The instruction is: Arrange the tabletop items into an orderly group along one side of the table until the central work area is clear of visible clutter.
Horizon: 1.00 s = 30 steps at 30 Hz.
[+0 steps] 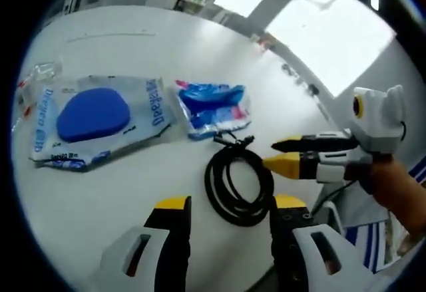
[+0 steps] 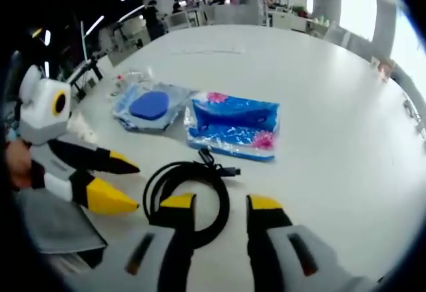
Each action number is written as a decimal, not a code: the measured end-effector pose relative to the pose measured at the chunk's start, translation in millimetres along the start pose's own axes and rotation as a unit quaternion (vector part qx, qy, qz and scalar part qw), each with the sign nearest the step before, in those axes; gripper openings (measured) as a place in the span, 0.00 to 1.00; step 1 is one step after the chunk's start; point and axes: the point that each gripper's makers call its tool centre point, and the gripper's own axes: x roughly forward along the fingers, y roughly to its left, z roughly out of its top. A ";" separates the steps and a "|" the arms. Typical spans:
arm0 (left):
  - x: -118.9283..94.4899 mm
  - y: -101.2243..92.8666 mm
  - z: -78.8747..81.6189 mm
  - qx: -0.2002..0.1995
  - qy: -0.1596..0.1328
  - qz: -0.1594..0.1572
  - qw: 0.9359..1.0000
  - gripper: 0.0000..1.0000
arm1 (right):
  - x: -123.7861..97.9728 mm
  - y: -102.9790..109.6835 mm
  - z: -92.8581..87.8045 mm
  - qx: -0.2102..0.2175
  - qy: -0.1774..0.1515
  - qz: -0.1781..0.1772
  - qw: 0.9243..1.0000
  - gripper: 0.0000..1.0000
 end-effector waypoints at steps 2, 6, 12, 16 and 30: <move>-2.5 -0.5 1.7 0.006 -0.004 0.000 1.000 0.50 | -1.2 1.0 1.8 0.001 -0.001 0.001 1.000 0.28; -6.3 -3.5 6.5 0.018 -0.013 -0.006 1.000 0.58 | -3.7 5.7 7.8 -0.004 -0.009 0.005 1.000 0.31; -17.7 -4.9 12.3 0.052 -0.024 -0.013 0.998 0.68 | -7.3 10.7 15.1 -0.007 -0.019 0.007 1.000 0.37; -28.0 -5.1 18.4 0.078 -0.039 -0.022 0.996 0.76 | -10.2 17.7 22.1 -0.008 -0.032 0.017 0.999 0.43; -75.5 -6.6 39.0 0.133 -0.081 -0.041 0.987 0.88 | -24.6 48.4 44.0 0.008 -0.064 0.064 0.996 0.67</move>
